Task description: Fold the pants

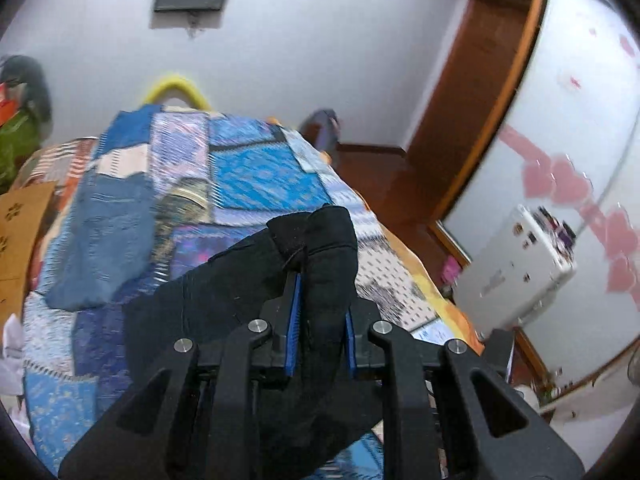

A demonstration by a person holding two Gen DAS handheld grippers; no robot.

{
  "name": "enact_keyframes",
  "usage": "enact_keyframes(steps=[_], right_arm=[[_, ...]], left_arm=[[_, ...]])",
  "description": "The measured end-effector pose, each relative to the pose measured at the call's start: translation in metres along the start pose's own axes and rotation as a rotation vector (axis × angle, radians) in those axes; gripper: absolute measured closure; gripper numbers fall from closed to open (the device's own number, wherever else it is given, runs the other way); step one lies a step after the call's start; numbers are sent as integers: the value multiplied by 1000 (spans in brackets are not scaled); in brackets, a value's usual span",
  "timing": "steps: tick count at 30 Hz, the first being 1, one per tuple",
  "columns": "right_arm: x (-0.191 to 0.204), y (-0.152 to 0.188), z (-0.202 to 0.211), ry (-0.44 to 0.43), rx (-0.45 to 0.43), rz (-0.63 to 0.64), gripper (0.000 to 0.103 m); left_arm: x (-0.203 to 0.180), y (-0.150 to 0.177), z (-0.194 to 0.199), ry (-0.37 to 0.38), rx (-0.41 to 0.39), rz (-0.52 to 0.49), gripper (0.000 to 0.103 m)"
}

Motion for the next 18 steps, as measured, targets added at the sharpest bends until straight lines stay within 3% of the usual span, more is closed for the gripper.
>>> enact_keyframes(steps=[8, 14, 18], right_arm=[[-3, 2, 0, -21, -4, -29, 44], [-2, 2, 2, -22, -5, -28, 44], [-2, 3, 7, -24, -7, -30, 44]], left_arm=[[-21, 37, -72, 0, 192, -34, 85], [-25, 57, -88, -22, 251, -64, 80], [-27, 64, -90, 11, 286, -71, 48]])
Point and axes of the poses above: each gripper's, at about its wrist camera, not at the fingertips, and z roughly against the way its jaws point, x to its left, y to its underside, the point moved 1 cm from there along -z, roughly the way its jaws point, and after that the axes turned 9 degrees about y, right-handed, at the moved point
